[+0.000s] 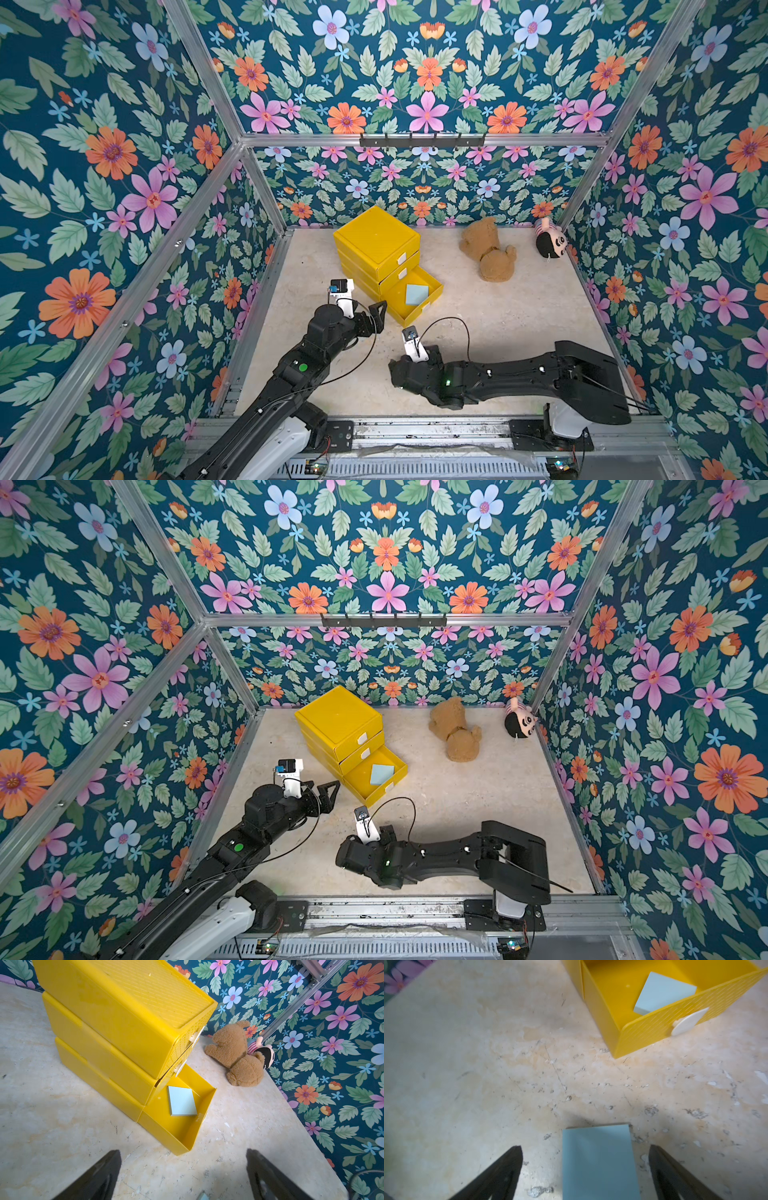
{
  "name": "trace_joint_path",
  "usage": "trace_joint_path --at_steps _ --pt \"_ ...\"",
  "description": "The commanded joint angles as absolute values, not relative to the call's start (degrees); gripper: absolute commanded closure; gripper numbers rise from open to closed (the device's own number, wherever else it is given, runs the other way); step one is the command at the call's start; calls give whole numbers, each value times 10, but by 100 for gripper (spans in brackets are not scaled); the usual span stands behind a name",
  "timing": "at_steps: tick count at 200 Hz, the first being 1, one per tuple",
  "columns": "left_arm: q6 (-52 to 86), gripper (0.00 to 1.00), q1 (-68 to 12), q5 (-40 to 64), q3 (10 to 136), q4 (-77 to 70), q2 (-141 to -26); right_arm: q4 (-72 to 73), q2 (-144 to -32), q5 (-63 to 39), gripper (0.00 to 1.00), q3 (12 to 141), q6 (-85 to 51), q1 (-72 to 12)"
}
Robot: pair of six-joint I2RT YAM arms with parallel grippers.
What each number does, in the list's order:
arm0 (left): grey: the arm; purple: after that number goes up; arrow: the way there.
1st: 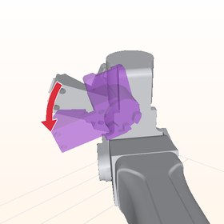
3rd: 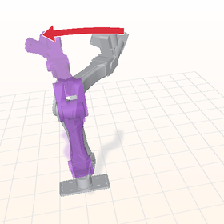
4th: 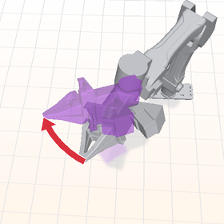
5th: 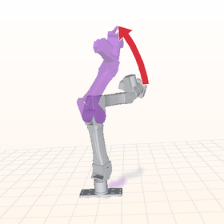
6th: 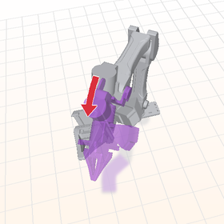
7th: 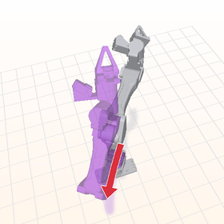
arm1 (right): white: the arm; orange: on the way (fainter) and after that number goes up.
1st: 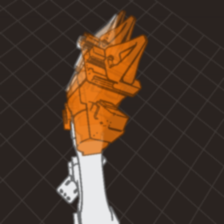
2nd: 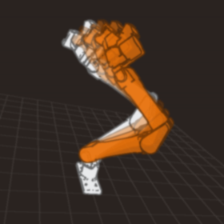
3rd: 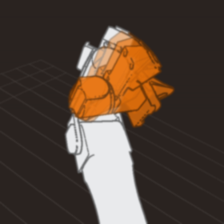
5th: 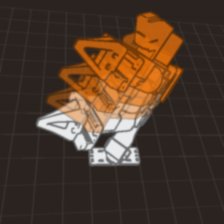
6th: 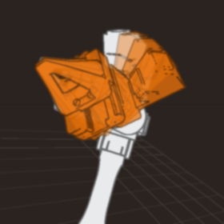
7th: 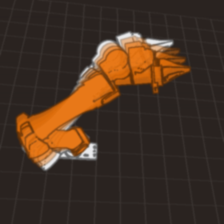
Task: Please put the sticky notes in the drawer by color
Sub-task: Place the sticky notes in the drawer, then pick up the sticky notes from the center of the board.
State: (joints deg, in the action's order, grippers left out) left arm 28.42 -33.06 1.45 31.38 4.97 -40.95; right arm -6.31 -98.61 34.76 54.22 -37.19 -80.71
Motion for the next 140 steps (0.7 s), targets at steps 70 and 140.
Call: trace_joint_path --at_steps 70,140 --pt "279 0 -330 5 320 65 -404 -76 -1042 320 1 550 -365 -809" --pt "278 0 -330 7 319 66 -405 -74 -1050 298 1 536 -378 -789"
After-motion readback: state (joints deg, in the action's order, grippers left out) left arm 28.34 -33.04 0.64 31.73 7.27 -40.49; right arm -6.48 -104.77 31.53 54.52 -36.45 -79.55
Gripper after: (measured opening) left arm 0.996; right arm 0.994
